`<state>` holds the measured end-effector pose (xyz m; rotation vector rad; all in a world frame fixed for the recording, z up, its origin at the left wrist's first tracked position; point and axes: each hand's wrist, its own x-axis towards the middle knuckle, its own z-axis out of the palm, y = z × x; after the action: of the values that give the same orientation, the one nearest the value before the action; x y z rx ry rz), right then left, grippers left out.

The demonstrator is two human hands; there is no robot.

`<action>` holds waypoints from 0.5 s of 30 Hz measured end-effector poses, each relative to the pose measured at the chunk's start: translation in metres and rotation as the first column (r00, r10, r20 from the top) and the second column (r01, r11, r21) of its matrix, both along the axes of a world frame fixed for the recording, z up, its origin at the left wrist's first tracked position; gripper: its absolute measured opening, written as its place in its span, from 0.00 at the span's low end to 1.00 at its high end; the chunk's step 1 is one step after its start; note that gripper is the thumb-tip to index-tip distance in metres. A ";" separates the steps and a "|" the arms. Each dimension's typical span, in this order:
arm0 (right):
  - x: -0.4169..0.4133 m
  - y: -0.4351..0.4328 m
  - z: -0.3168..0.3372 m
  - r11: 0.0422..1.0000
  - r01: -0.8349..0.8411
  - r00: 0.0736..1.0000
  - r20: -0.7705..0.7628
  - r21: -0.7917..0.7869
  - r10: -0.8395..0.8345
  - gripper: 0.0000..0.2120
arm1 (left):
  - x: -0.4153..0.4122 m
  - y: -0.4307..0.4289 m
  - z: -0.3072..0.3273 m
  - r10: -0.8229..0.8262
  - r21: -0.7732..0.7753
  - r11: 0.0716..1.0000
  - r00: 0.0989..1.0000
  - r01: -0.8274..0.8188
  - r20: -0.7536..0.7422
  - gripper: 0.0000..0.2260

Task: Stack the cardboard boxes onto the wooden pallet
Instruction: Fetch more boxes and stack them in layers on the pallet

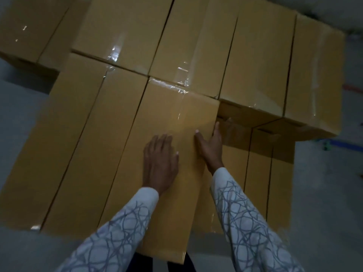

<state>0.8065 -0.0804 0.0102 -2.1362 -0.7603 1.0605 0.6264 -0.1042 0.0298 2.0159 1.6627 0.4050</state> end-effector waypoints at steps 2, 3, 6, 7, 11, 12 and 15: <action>0.016 0.023 -0.011 0.997 0.036 0.999 -0.028 0.070 -0.034 0.43 | 0.026 0.048 -0.009 -0.172 0.018 0.985 0.981 0.174 -0.091 0.27; 0.024 0.032 -0.017 0.993 0.050 0.998 -0.053 0.107 -0.044 0.41 | 0.038 0.071 -0.015 -0.219 0.029 0.974 0.968 0.224 -0.126 0.29; 0.038 0.051 -0.035 0.967 0.102 0.987 -0.141 0.234 -0.071 0.36 | 0.073 0.134 -0.033 -0.295 0.088 0.945 0.937 0.315 -0.187 0.32; 0.040 0.054 -0.042 0.954 0.129 0.982 -0.168 0.269 -0.085 0.35 | 0.085 0.151 -0.038 -0.322 0.118 0.930 0.925 0.349 -0.200 0.31; 0.043 0.058 -0.058 0.908 0.196 0.965 -0.238 0.370 -0.111 0.33 | 0.116 0.190 -0.058 -0.452 0.153 0.850 0.848 0.503 -0.276 0.28; 0.043 0.058 -0.060 0.899 0.208 0.961 -0.253 0.386 -0.113 0.32 | 0.119 0.193 -0.063 -0.471 0.144 0.840 0.834 0.524 -0.286 0.28; 0.043 0.059 -0.061 0.886 0.228 0.953 -0.278 0.404 -0.118 0.32 | 0.122 0.189 -0.072 -0.480 0.122 0.841 0.832 0.526 -0.280 0.27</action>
<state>0.8494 -0.0218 -0.0513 -1.6237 -0.6030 0.9352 0.7482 0.0849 -0.0426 2.6357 1.1636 0.1368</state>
